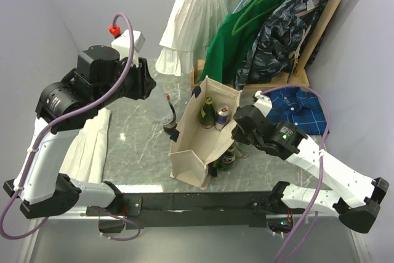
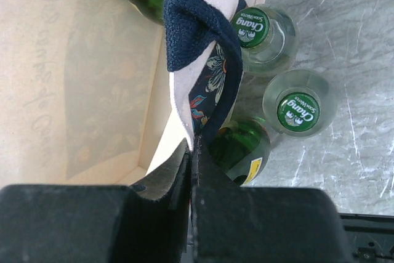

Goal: Place the beverage into the canvas bag
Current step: Place the drink in the canvas bag.

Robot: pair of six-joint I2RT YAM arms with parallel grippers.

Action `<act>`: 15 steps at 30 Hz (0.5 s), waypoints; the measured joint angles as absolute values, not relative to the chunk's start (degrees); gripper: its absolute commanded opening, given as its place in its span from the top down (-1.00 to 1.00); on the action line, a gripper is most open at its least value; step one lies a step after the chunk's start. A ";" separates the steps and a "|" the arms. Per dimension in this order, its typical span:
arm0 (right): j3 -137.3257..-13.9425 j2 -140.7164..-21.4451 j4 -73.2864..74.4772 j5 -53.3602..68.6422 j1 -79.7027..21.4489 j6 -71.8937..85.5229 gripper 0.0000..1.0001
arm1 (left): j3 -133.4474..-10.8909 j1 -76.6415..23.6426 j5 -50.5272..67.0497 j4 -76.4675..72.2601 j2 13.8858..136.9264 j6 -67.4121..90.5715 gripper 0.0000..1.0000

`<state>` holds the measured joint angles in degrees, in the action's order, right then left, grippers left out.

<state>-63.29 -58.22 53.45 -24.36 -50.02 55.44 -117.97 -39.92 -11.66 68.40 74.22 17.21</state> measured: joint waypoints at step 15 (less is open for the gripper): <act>-62.13 -57.49 52.69 -24.40 -50.02 56.12 1.00 | -125.73 -49.74 -11.68 66.46 80.42 14.79 0.98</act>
